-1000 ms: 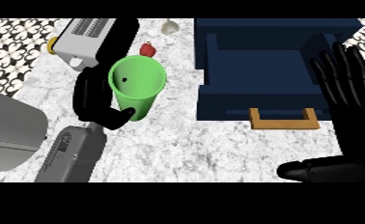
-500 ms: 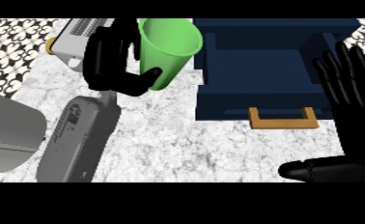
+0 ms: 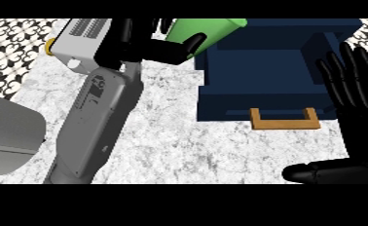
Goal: Pick up the cup, place it into the drawer and close the drawer
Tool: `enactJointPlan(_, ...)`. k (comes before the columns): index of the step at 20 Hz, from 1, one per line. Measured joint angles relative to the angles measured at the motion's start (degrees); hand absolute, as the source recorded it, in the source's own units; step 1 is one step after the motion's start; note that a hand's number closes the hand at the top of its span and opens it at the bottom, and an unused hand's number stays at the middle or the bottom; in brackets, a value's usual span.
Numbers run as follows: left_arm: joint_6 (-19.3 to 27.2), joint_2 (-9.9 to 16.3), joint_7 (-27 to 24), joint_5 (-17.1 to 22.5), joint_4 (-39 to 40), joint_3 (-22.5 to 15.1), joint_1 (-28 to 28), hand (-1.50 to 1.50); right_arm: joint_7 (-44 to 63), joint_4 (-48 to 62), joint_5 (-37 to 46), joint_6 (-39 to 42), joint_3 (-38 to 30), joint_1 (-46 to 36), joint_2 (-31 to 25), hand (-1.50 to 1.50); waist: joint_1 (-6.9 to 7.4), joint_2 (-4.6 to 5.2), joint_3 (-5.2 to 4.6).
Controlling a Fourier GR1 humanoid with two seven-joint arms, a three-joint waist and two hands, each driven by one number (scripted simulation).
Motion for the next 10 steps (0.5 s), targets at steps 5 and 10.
enactJointPlan(5,1.6,-1.0,0.9,-1.1,7.0,-0.2,-6.2,1.5,-1.3,1.4,-0.4,0.6,-0.7,-0.1,-0.2,-1.5,-0.19,0.07,0.0)
enactJointPlan(10,5.0,-1.3,-1.8,1.3,15.7,-2.9,-11.2,1.5,-2.3,2.9,-0.9,1.5,-1.6,-0.3,-0.9,-1.5,-0.7,0.17,0.01)
